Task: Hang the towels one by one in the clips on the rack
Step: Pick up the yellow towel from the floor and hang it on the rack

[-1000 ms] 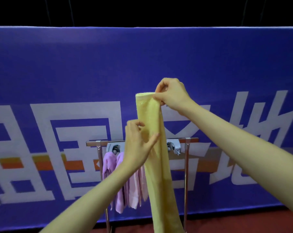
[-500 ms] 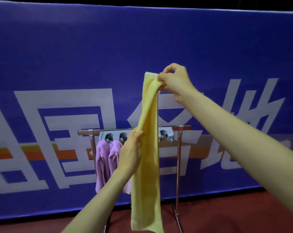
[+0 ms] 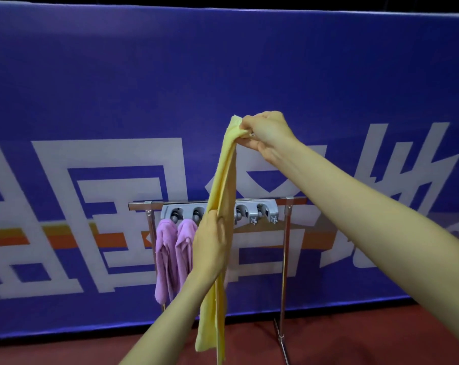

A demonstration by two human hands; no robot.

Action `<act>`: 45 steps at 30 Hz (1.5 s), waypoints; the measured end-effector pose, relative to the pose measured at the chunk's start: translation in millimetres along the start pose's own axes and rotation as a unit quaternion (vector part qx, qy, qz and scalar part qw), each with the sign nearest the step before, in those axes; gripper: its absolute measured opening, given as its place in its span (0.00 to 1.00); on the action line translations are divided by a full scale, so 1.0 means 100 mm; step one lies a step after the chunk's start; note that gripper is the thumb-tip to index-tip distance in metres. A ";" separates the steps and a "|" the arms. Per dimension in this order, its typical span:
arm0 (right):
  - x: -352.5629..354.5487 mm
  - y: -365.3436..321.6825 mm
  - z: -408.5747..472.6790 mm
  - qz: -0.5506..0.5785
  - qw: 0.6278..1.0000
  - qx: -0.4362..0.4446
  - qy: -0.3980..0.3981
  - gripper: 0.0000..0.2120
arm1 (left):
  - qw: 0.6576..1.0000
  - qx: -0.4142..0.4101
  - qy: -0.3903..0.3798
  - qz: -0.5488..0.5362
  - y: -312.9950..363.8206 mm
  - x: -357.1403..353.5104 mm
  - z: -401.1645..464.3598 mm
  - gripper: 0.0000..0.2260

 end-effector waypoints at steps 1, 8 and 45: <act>0.01 -0.01 0.01 -0.002 1.000 0.000 0.003 0.09 | 0.999 -0.018 -0.001 -0.044 -0.03 0.05 -0.02 0.08; 0.03 -0.01 0.04 0.018 1.000 -0.019 -0.001 0.06 | 0.985 -0.090 -0.018 -0.146 -0.14 0.21 -0.03 0.18; 0.09 0.03 0.15 -0.058 0.997 0.036 0.036 0.05 | 0.980 0.012 -0.073 -0.187 -0.34 -0.17 -0.09 0.17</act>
Point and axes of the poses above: each hand's wrist, its own z-axis towards the middle knuckle, its own x-axis out of the back of the hand, y = z × x, the point moved 1 cm from there along z, towards the middle knuckle, and after that the axes turned 9 degrees about -z, right-handed, at the moved point
